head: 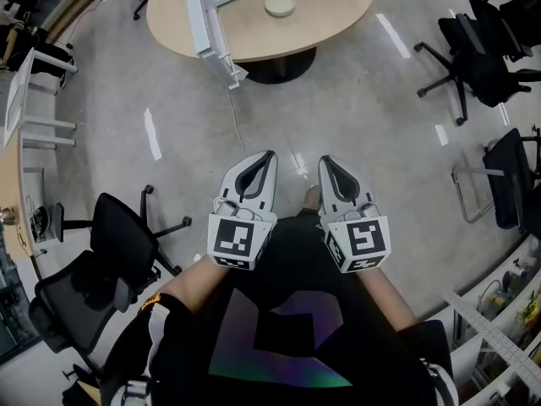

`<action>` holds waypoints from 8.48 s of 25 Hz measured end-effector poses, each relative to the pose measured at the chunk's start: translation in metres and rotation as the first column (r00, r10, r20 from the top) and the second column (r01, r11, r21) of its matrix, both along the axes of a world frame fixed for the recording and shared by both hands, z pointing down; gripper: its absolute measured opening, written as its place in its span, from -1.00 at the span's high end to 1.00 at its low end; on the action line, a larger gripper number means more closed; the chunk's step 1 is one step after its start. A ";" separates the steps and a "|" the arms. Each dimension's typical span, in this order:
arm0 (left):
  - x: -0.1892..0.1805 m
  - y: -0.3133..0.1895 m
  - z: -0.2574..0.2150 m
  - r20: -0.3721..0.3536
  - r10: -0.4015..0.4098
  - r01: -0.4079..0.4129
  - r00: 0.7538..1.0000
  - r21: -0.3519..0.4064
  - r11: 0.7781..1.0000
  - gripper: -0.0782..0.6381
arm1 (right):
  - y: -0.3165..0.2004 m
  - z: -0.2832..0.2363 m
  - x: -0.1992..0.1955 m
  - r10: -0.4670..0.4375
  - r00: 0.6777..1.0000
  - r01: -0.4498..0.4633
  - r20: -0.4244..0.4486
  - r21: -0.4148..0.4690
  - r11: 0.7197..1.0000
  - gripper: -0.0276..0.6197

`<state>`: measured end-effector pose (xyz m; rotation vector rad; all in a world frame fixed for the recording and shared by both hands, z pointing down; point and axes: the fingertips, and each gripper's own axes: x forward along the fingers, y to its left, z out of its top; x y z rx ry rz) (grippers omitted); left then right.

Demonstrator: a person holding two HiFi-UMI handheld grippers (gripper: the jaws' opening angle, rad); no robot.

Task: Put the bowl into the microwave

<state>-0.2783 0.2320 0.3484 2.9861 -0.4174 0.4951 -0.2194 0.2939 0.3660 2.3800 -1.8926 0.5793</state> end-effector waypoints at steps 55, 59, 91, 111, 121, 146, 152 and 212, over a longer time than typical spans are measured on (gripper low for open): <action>0.181 -0.043 0.024 0.023 0.060 -0.059 0.998 -0.072 0.996 0.65 | -0.039 0.023 0.164 0.039 0.998 -0.035 0.044 -0.091 0.995 0.87; 0.194 -0.059 0.028 0.019 0.061 -0.059 0.998 -0.092 0.994 0.65 | -0.056 0.027 0.175 0.033 0.999 -0.028 0.042 -0.115 0.993 0.87; 0.268 -0.147 0.031 -0.100 0.202 -0.219 0.974 -0.199 0.955 0.65 | -0.139 0.011 0.240 0.115 0.987 -0.140 -0.114 -0.254 0.957 0.86; 0.255 -0.217 0.016 -0.125 0.084 -0.102 0.989 -0.144 0.984 0.65 | -0.213 0.000 0.236 -0.018 0.989 -0.016 -0.148 -0.221 0.975 0.87; 0.251 -0.240 0.013 -0.086 -0.073 0.064 0.994 -0.108 0.992 0.65 | -0.250 0.003 0.241 -0.186 0.977 0.165 -0.108 -0.175 0.971 0.87; 0.282 -0.244 0.013 0.025 -0.351 0.351 0.936 -0.025 0.936 0.65 | -0.281 0.004 0.286 -0.456 0.890 0.454 -0.010 -0.059 0.889 0.87; 0.293 -0.240 0.013 0.033 -0.395 0.395 0.918 -0.017 0.918 0.65 | -0.279 0.004 0.299 -0.489 0.872 0.488 0.000 -0.042 0.872 0.87; 0.352 -0.271 0.040 0.049 -0.488 0.491 0.871 -0.096 0.866 0.65 | -0.308 0.040 0.358 -0.591 0.805 0.591 0.049 -0.158 0.791 0.86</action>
